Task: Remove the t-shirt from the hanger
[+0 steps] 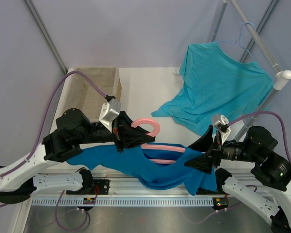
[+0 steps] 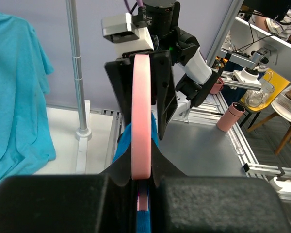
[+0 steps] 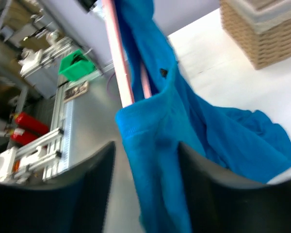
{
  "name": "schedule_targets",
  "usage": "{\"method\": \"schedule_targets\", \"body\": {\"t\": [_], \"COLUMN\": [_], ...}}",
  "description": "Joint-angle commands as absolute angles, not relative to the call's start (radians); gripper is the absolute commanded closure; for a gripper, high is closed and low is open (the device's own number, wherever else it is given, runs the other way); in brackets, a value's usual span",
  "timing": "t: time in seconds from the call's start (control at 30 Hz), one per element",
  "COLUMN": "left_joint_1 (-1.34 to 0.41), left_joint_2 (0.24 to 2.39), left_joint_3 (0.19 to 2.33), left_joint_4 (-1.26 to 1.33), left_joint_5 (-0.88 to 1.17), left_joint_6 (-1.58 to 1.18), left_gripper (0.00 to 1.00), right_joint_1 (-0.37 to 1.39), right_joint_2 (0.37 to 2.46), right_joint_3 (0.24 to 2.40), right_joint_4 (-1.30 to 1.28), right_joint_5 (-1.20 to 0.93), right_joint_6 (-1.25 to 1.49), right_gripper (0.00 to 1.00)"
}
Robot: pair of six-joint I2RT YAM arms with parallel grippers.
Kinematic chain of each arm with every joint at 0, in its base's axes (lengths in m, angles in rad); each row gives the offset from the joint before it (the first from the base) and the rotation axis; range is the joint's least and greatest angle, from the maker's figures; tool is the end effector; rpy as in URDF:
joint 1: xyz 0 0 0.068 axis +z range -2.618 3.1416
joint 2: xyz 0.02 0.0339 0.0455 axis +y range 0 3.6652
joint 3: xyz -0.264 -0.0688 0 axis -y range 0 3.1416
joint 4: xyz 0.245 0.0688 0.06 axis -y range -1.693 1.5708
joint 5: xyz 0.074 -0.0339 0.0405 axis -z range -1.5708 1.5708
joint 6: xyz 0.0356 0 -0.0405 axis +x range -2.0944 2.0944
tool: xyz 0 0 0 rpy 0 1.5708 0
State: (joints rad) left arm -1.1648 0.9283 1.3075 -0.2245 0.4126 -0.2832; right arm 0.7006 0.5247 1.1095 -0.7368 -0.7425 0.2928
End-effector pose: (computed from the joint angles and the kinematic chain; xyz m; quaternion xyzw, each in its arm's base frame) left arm 0.0550 -0.1641 0.4877 0.4123 0.5093 -0.5923 0.4688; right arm 0.0317 0.0582 0.4159 -0.3746 0.6446 0.5313 0.4025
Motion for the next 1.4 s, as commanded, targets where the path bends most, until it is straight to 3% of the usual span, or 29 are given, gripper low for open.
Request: {"method": "schedule_targets", "body": {"t": [0.0, 0.07, 0.17, 0.27, 0.37, 0.5, 0.57, 0.6, 0.77, 0.9, 1.17, 1.37], "left_joint_1": [-1.169, -1.169, -1.169, -1.169, -1.167, -1.169, -1.169, -1.169, -1.169, -1.169, -1.169, -1.169], "left_joint_2": [0.844, 0.801, 0.758, 0.730, 0.703, 0.669, 0.647, 0.622, 0.549, 0.514, 0.463, 0.465], "left_joint_3": [1.310, 1.301, 1.289, 1.270, 1.255, 1.239, 1.233, 1.230, 1.242, 1.249, 1.246, 1.223], "left_joint_4": [-0.199, -0.202, -0.222, -0.230, -0.230, -0.229, -0.232, -0.233, -0.296, -0.316, -0.261, -0.184], "left_joint_5": [0.327, 0.295, 0.279, 0.252, 0.239, 0.222, 0.197, 0.186, 0.046, 0.012, -0.058, -0.060], "left_joint_6": [-0.308, -0.319, -0.337, -0.359, -0.374, -0.380, -0.379, -0.377, -0.373, -0.368, -0.371, -0.376], "left_gripper": [1.00, 1.00, 1.00, 1.00, 1.00, 1.00, 1.00, 1.00, 1.00, 1.00, 1.00, 1.00], "right_joint_1": [0.704, 0.704, 0.704, 0.704, 0.704, 0.704, 0.704, 0.704, 0.704, 0.704, 0.704, 0.704], "right_joint_2": [0.496, 0.453, 0.396, 0.385, 0.409, 0.460, 0.465, 0.456, 0.387, 0.376, 0.423, 0.431], "right_joint_3": [1.115, 1.074, 1.019, 0.983, 0.937, 0.925, 0.914, 0.898, 0.812, 0.810, 0.805, 0.714], "right_joint_4": [-0.678, -0.655, -0.623, -0.621, -0.591, -0.563, -0.542, -0.525, -0.423, -0.419, -0.440, -0.384], "right_joint_5": [-0.585, -0.502, -0.469, -0.459, -0.471, -0.462, -0.443, -0.434, -0.379, -0.182, -0.042, -0.135], "right_joint_6": [0.287, 0.299, 0.310, 0.304, 0.290, 0.308, 0.330, 0.340, 0.399, 0.462, 0.604, 0.615], "right_gripper": [0.21, 0.13, 0.11, 0.11, 0.18, 0.53, 0.65, 1.00, 1.00, 1.00, 1.00, 1.00]}}
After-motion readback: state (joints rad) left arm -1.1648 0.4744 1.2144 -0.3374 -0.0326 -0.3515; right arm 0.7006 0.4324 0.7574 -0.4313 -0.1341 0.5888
